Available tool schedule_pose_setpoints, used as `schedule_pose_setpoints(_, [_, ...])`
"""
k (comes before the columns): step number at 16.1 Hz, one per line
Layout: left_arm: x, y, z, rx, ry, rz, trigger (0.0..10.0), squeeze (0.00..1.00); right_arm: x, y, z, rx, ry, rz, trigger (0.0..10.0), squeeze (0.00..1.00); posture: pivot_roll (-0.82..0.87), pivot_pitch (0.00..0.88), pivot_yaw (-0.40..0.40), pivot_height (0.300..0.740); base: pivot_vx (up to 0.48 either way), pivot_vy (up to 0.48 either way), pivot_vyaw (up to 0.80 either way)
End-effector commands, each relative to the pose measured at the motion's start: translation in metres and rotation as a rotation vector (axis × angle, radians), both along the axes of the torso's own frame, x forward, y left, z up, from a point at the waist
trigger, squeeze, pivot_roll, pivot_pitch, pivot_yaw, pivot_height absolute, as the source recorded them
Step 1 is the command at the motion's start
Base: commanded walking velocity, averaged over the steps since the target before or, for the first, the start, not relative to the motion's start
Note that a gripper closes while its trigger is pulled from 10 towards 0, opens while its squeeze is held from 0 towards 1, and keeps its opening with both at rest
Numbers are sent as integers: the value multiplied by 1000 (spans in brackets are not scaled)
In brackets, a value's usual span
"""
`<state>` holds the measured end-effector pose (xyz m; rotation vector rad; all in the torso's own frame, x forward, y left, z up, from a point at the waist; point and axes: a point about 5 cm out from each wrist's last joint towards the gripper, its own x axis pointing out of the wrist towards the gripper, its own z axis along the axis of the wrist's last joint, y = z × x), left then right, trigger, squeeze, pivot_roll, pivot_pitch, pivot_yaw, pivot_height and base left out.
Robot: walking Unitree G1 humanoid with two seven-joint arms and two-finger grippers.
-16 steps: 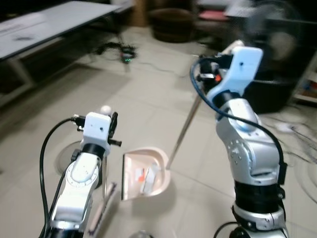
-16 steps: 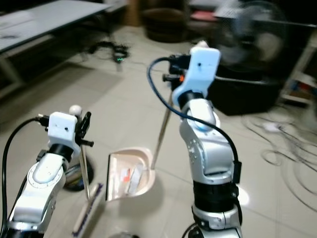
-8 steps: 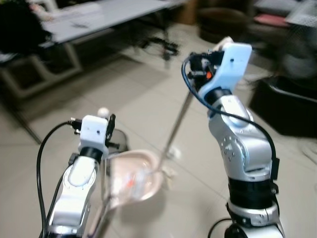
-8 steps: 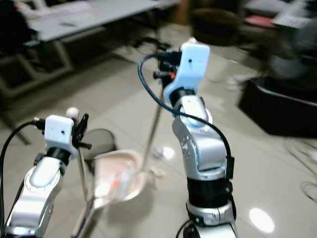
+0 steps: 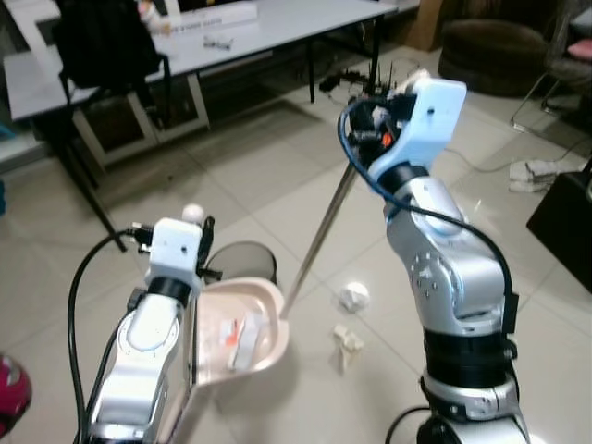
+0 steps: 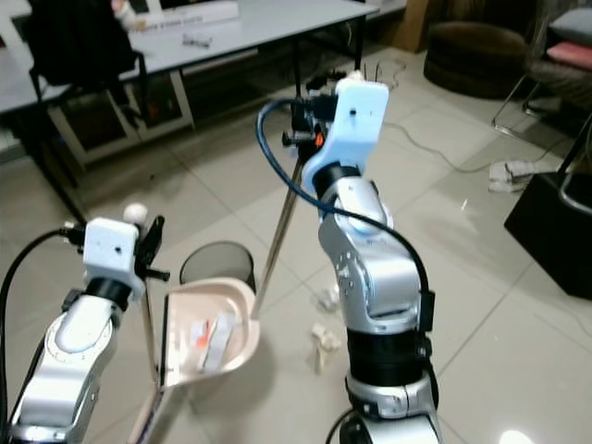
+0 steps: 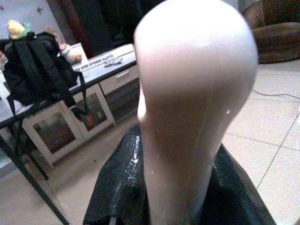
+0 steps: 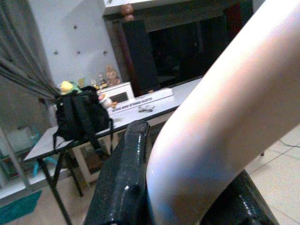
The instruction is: Sweep floor
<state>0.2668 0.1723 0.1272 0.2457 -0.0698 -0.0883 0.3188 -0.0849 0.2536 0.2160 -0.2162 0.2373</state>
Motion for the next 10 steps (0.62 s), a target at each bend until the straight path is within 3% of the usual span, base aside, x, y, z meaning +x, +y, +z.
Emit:
schedule_pose_setpoints(1, [2,-2,10,7,-50,-11,10000,0,-2,-4,14,13,-63,-18,10000,0,-79,0,65,740,345,0,0])
schedule_pose_setpoints(4, [1,-1,10,7,-48,-5,10000,0,-1,-3,15,-8,-73,-14,10000,0,-75,0,61,740,347,0,0])
schedule_pose_setpoints(10, [-1,0,9,8,-42,0,10000,0,-1,-2,15,-20,-72,-9,10000,0,-72,0,60,740,349,0,800])
